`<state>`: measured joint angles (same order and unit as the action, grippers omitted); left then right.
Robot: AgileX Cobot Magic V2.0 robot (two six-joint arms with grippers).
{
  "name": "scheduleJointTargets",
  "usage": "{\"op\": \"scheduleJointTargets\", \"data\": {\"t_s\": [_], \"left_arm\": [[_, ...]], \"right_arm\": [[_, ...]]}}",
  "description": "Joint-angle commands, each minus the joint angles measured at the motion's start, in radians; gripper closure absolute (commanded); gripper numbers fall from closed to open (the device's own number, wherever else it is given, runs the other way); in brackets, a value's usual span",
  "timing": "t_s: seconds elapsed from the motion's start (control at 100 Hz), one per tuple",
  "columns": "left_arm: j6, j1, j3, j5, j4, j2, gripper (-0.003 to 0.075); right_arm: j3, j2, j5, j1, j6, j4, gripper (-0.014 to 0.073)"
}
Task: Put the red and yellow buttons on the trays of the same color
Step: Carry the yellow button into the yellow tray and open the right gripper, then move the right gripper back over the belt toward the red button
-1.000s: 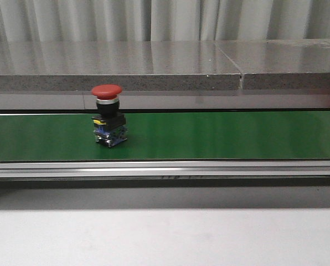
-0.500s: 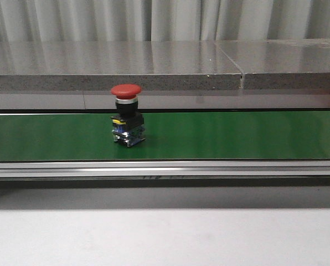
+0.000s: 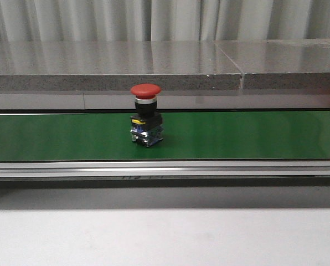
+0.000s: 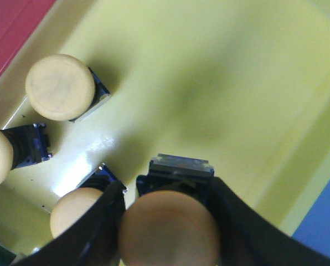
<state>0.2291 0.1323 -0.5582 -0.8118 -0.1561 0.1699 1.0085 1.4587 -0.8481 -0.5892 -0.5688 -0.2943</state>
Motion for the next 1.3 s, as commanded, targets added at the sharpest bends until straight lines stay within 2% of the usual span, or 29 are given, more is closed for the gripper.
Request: {"op": "scheduleJointTargets", "data": {"t_s": [0.0,0.89,0.99,1.14,1.18,1.29], "left_arm": [[-0.002,0.008,-0.025,0.069,-0.019,0.012,0.0741],[-0.002,0.008,-0.025,0.069,-0.019,0.012,0.0741],[-0.002,0.008,-0.025,0.069,-0.019,0.012,0.0741],[-0.002,0.008,-0.025,0.069,-0.019,0.012,0.0741],[-0.002,0.008,-0.025,0.069,-0.019,0.012,0.0741],[-0.002,0.008,-0.025,0.069,-0.019,0.012,0.0741]], "right_arm": [[0.024,0.003,0.052,-0.004,0.013,-0.016,0.0557],[0.008,0.114,0.192,-0.038,0.012,0.030,0.0546],[0.008,0.114,0.200,-0.044,0.012,0.032,0.0457],[0.008,0.114,0.200,-0.044,0.011,0.032,0.0202],[0.008,0.114,0.201,-0.044,0.011,0.032,0.0175],[0.008,0.114,0.202,-0.044,0.010,0.032,0.0179]]}}
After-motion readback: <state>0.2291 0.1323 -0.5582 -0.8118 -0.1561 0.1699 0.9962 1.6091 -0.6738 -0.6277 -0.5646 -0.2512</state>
